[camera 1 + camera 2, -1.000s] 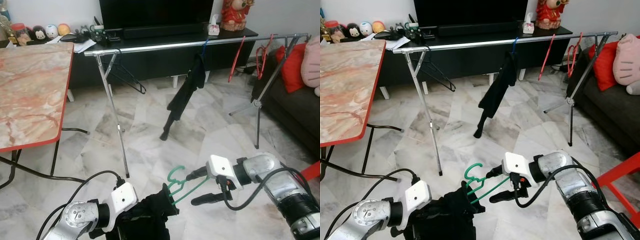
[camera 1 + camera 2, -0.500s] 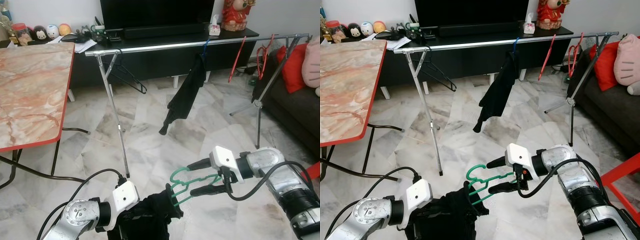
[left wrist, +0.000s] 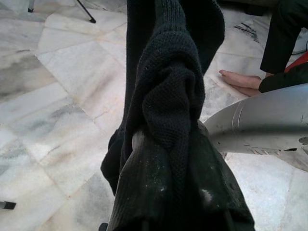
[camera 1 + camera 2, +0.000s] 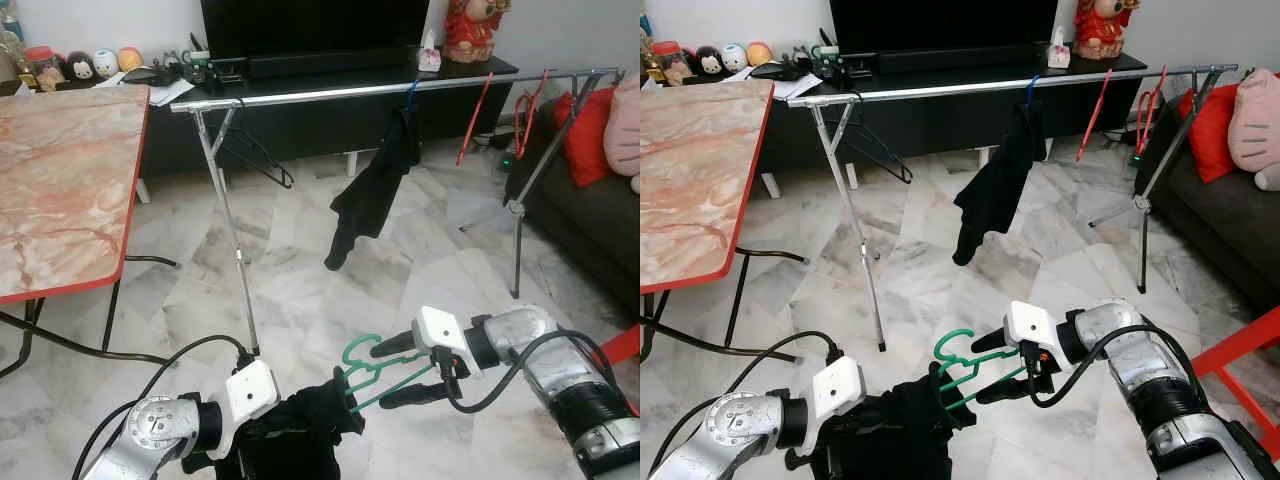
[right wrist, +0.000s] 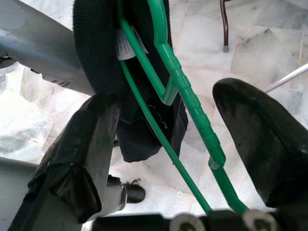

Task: Hang hanger

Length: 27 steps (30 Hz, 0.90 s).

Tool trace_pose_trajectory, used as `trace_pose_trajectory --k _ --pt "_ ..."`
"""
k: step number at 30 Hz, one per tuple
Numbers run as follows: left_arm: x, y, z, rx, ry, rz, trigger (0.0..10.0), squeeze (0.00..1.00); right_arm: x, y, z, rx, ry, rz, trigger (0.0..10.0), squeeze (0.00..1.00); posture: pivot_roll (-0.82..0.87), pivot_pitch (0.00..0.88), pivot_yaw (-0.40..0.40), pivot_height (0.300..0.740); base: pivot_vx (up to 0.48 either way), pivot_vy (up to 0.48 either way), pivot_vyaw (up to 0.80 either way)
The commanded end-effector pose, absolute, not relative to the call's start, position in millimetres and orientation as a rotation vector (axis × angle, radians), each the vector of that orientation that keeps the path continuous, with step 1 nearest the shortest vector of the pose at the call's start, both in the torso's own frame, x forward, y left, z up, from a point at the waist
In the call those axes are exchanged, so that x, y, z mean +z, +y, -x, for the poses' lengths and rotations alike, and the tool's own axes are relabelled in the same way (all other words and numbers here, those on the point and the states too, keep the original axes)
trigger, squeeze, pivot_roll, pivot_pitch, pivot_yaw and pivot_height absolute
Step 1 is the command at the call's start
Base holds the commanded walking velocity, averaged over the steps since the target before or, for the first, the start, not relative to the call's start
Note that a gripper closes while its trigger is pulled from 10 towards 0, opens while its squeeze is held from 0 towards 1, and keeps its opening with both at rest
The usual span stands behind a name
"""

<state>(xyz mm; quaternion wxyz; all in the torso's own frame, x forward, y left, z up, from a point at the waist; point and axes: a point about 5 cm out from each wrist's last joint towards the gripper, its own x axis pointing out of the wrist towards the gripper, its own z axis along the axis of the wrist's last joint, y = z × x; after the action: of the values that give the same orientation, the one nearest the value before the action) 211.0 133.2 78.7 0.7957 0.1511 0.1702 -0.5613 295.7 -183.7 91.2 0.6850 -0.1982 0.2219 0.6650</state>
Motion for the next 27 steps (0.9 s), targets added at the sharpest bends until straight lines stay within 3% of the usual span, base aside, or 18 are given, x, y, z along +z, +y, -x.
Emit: trace_pose_trajectory --k 1,4,6,27 --pt "86.3 126.7 -212.3 -1.237 0.331 -0.318 10.0 0.0 93.9 -183.9 -298.7 1.481 0.485 0.455 10.0 0.0 -0.09 0.0 -0.004 0.74 0.0 0.0 0.0" --pt "86.4 125.3 -212.2 -1.24 0.329 -0.319 10.0 0.0 93.3 -184.5 -299.9 1.469 0.484 0.446 9.1 0.0 -0.09 0.0 -0.005 0.74 0.0 0.0 0.0" --pt "86.7 124.9 -211.7 -1.242 0.329 -0.318 10.0 0.0 92.2 -185.6 -300.0 1.467 0.49 0.443 0.1 0.0 -0.09 0.0 -0.005 0.74 0.0 0.0 0.0" --pt "87.3 125.9 -210.7 -1.248 0.329 -0.325 10.0 0.0 90.2 -184.5 -301.4 1.46 0.479 0.419 0.0 0.0 -0.09 0.0 0.0 0.74 0.0 0.0 0.0"
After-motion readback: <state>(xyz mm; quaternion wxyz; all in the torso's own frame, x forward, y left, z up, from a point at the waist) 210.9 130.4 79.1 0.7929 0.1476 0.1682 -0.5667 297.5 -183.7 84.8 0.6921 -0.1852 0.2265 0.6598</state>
